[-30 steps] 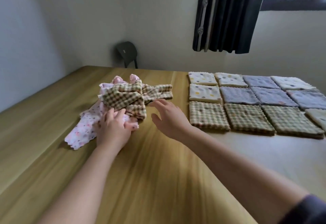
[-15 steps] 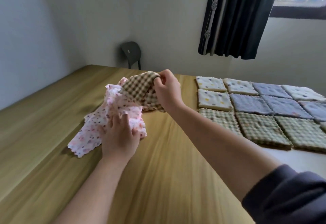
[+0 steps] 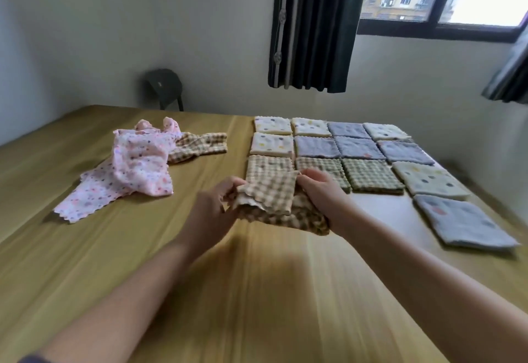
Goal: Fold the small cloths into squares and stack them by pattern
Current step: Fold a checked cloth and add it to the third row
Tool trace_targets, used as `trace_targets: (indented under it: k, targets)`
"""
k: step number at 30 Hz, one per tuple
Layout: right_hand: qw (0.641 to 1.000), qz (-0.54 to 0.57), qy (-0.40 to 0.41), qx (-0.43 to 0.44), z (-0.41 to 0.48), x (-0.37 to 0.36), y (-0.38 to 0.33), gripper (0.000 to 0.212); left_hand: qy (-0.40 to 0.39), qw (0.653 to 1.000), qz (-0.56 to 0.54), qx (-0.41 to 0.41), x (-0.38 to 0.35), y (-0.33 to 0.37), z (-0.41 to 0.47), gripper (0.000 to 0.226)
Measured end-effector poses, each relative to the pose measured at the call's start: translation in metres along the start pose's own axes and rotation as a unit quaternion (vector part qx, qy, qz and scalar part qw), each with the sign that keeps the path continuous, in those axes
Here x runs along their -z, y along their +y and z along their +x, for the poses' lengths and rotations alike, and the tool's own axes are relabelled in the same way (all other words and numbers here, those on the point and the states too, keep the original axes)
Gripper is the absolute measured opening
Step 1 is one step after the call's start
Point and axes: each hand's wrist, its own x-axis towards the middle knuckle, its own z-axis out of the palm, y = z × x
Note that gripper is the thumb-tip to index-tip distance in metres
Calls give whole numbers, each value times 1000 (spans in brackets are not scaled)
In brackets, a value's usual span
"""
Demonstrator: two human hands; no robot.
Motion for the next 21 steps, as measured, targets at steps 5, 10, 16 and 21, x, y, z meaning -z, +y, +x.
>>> trace_targets:
  k: [5, 10, 16, 21]
  targets:
    - [987, -152, 49, 7, -30, 55, 40, 12, -200, 972, -70, 103, -20, 22, -13, 13]
    - [947, -260, 86, 169, -44, 75, 70, 12, -255, 957, 5, 139, -26, 25, -18, 19]
    - [894, -313, -77, 313, -50, 74, 69, 41, -128, 944, -17, 303, -27, 19, -14, 25]
    - [864, -387, -141, 290, -42, 80, 80, 31, -68, 895, 394, 197, -32, 17, -17, 28]
